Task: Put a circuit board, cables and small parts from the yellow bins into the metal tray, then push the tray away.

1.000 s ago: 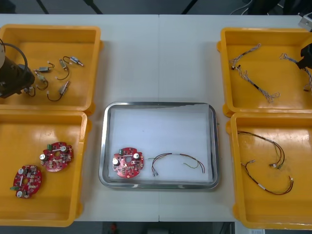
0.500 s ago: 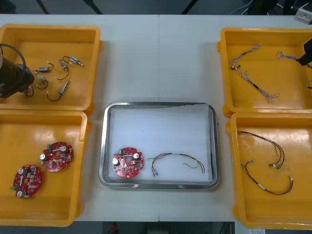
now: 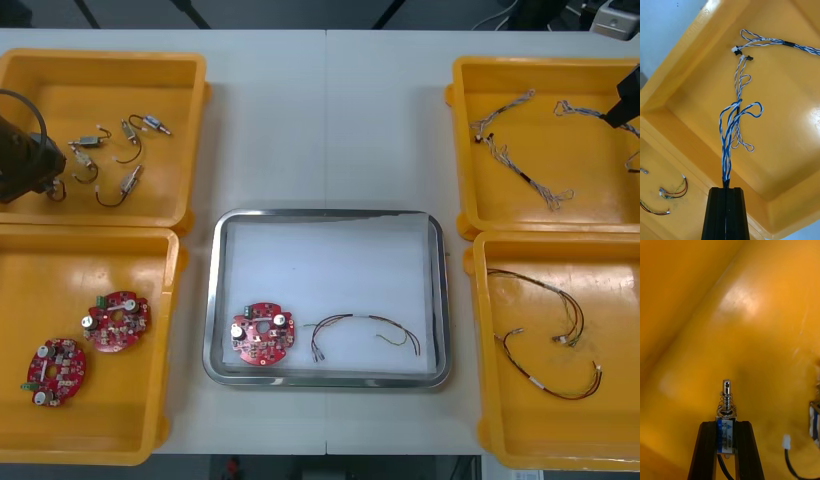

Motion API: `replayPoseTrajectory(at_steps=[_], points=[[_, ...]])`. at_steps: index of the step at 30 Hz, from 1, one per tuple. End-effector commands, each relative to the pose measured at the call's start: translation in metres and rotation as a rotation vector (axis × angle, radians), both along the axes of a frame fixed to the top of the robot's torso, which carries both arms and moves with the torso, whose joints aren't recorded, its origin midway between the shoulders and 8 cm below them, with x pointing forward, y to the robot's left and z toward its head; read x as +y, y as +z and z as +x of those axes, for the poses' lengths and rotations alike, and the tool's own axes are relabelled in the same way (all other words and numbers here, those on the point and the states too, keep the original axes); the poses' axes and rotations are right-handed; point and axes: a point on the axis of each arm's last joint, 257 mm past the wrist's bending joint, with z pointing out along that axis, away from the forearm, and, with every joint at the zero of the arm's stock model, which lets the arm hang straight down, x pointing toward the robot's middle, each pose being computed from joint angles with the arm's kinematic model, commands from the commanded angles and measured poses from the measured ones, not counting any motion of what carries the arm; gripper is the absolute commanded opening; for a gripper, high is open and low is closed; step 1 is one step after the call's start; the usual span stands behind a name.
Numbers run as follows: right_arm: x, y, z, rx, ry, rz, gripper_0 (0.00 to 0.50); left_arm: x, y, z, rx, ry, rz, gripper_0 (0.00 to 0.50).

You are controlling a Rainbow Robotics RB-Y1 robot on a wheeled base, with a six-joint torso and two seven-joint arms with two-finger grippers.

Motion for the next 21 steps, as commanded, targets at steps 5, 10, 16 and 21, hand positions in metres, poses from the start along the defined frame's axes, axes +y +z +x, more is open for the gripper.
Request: replayPoseTrajectory(at_steps=[5, 10, 16, 21], points=[[0.007, 0.009, -0.015, -0.062, 0.019, -0.043, 0.000, 0.010, 0.070, 0.002, -0.024, -0.076, 0.043, 0.000], [0.022, -0.002, -0.024, -0.091, 0.029, -0.049, 0.000, 0.006, 0.094, 0.005, -0.040, -0.085, 0.048, 0.000], [0.040, -0.012, -0.035, -0.116, 0.080, -0.061, 0.000, -0.010, 0.120, -0.001, -0.012, -0.121, 0.069, 0.000], [0.055, -0.014, -0.033, -0.139, 0.105, -0.039, 0.000, -0.025, 0.133, -0.014, 0.020, -0.169, 0.096, 0.000]])
